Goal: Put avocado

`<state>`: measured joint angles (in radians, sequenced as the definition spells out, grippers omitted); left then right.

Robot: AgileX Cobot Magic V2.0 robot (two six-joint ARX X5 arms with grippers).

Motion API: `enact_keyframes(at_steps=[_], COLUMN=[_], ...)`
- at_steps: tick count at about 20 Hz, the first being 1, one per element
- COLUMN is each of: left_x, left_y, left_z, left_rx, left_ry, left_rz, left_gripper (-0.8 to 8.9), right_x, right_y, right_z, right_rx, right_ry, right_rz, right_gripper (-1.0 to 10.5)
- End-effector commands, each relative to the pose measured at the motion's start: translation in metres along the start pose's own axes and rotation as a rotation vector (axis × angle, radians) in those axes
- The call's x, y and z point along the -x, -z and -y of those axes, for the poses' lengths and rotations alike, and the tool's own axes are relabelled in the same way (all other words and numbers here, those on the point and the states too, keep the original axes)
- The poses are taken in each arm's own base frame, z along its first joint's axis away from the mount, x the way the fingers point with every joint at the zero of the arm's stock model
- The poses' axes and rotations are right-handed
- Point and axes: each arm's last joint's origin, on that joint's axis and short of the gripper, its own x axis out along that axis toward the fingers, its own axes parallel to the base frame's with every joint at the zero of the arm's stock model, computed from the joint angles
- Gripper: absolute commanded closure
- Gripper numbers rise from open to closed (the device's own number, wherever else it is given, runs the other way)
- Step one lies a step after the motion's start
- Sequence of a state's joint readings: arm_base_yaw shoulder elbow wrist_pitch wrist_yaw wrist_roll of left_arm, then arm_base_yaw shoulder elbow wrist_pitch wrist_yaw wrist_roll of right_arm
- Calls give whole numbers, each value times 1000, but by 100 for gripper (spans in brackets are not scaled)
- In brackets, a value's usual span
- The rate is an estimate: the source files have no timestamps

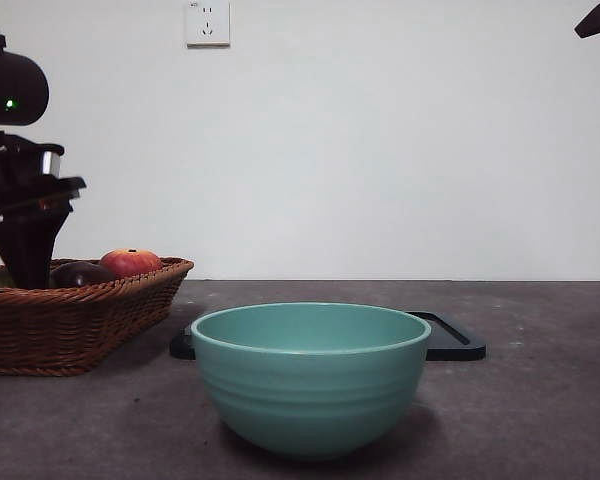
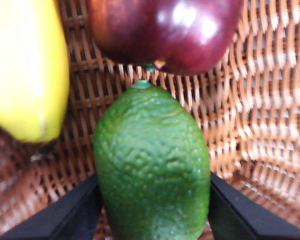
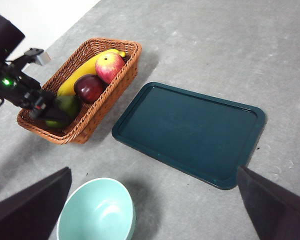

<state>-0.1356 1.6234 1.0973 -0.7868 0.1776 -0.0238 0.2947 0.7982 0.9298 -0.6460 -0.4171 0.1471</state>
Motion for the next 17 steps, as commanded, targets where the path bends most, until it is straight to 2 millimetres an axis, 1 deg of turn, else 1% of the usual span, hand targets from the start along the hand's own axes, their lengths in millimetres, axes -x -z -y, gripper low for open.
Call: enact_keyframes(at_steps=[1,3,6,8,10,12,14,17], left_x=[11,26,47,58,68,76,81,79], left_y=[-13,-20,-24,-22,-18,-13,-6,7], left_z=[3,6,11,15,24,39,60,101], left_rx=[6,7,10,7,2,-18,-69,-184], left_ry=[-3,-3,-1,6,71,156,206,246], left_rz=[14,7,-26,-34,-19,-6,-10,-53], left_gripper=[552,552,552,552,552,552,552,552], right_x=[3,3,3,3,3,3,3,3], right_y=[-6,-6,-6,-6,-6,-6,-6,-6], right_z=[-3,-3,-3,-3,-3,-3,-3,-3], right_rx=[4,4,4,4,4,4,4,4], right_ry=[-11,-11,-11,-11,-11,-11,-10,-10], right_rz=[25,25,25,25,25,25,25,25], right_gripper=[355,355,355,355,355,355,355,355])
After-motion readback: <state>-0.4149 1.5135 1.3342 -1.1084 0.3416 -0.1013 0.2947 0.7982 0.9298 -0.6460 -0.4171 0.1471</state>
